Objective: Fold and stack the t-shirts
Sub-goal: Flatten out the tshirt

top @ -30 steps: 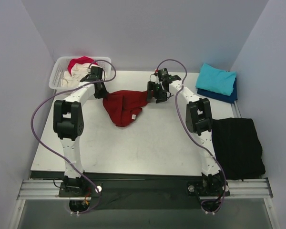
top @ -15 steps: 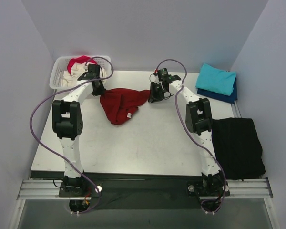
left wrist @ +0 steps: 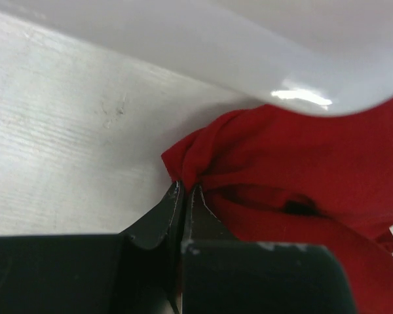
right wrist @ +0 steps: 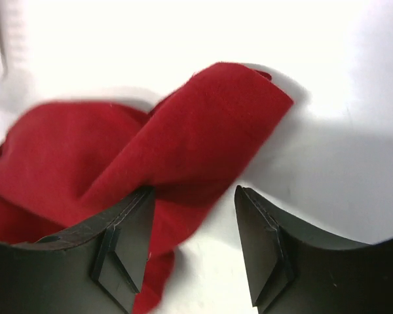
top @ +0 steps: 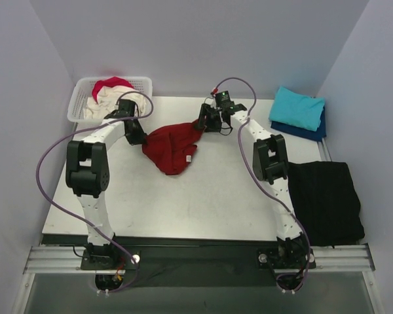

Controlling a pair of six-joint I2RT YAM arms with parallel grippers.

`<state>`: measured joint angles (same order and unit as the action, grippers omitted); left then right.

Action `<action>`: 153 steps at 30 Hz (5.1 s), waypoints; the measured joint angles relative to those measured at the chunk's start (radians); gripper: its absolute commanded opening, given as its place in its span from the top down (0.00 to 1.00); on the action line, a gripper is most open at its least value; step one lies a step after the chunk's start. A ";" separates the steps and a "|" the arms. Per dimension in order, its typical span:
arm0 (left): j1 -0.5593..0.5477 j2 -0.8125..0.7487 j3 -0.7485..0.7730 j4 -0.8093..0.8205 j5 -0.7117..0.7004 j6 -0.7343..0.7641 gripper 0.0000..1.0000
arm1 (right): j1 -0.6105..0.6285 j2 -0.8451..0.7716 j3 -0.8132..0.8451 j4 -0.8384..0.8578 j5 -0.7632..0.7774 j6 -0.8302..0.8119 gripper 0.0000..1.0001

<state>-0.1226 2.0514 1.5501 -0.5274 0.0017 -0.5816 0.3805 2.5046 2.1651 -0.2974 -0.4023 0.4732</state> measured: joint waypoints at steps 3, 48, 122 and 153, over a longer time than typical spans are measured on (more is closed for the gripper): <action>0.000 -0.029 -0.006 -0.021 0.031 -0.010 1.00 | 0.000 0.061 0.026 0.080 -0.037 0.063 0.47; -0.003 -0.474 0.197 -0.121 0.475 0.156 1.00 | -0.099 -1.026 -0.501 -0.220 0.246 -0.150 1.00; -0.229 -0.736 -0.837 0.098 0.327 0.072 0.43 | -0.191 -0.939 -1.000 -0.237 0.670 0.241 1.00; -0.262 -0.666 -0.862 0.177 0.395 0.040 1.00 | -0.191 -0.942 -1.012 -0.239 0.667 0.260 1.00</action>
<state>-0.3847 1.3849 0.6884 -0.3504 0.3969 -0.5419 0.1894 1.5623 1.1526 -0.5362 0.2646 0.7334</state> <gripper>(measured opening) 0.025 0.064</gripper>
